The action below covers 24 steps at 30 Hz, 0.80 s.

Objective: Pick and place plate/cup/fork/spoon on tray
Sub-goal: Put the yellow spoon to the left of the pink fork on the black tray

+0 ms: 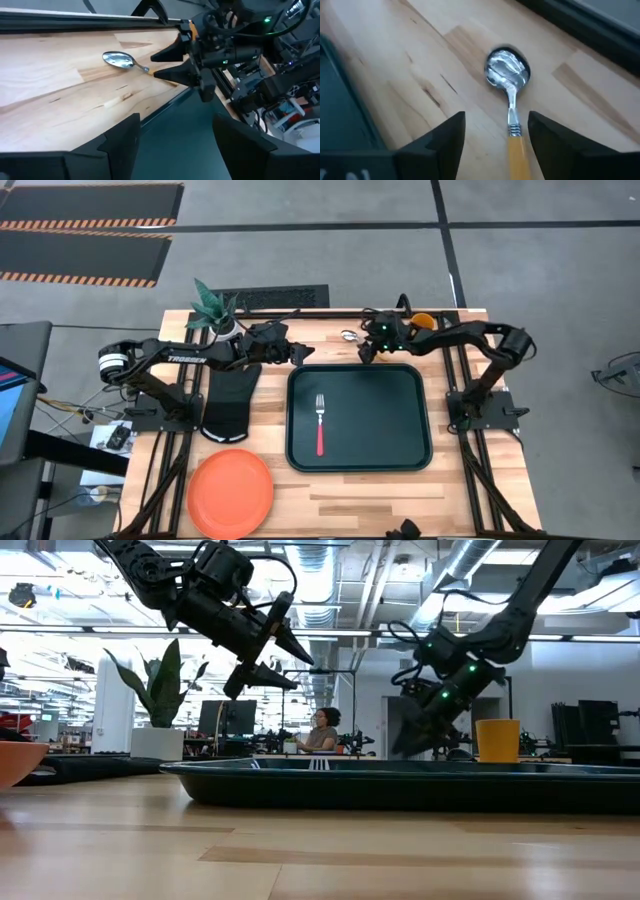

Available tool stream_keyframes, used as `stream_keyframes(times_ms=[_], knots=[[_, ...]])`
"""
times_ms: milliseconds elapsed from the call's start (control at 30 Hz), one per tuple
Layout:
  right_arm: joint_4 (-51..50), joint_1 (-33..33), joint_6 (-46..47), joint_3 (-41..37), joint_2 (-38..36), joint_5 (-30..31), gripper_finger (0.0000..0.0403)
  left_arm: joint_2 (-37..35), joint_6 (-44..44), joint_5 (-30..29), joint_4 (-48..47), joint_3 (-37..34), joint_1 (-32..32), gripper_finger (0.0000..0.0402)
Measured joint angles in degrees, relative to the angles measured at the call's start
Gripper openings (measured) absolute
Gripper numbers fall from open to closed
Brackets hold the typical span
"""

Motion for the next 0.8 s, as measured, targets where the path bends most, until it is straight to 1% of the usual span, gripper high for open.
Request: stream_keyframes(times_ms=[100,167,233,333,400,433,600,800], knots=[[0.6,-0.1,-1.3,-2.9,-2.9,0.6,0.0239,0.0,1.1,-0.1,0.0,0.0,0.0,0.0236],[3.9,-0.6,-1.4,-6.6,-5.5,0.4,0.0236,0.0,2.0,-0.2,0.0,0.0,0.0,0.0236],[10.9,-1.1,-0.9,-11.2,-8.1,-0.6,0.0235,0.0,3.2,-0.9,0.0,0.0,0.0,0.0236],[25.4,-1.5,0.9,-19.1,-10.4,-1.7,0.0235,0.0,4.8,-2.1,-0.1,0.0,0.0,0.0236],[31.8,-1.4,2.3,-22.4,-10.4,0.0,0.0235,0.0,5.6,-2.9,-0.1,0.0,0.0,0.0236],[33.6,-1.5,2.3,-23.3,-10.1,0.9,0.0235,0.0,5.9,-3.1,-0.1,0.0,0.0,0.0236],[34.8,-1.5,-1.3,-22.8,-6.9,1.4,0.0235,0.0,6.9,-4.6,0.0,0.0,0.0,0.0236],[35.8,-1.5,-4.6,-19.1,0.0,1.5,0.0235,0.0,7.4,-5.0,0.0,0.0,0.0,0.0236]])
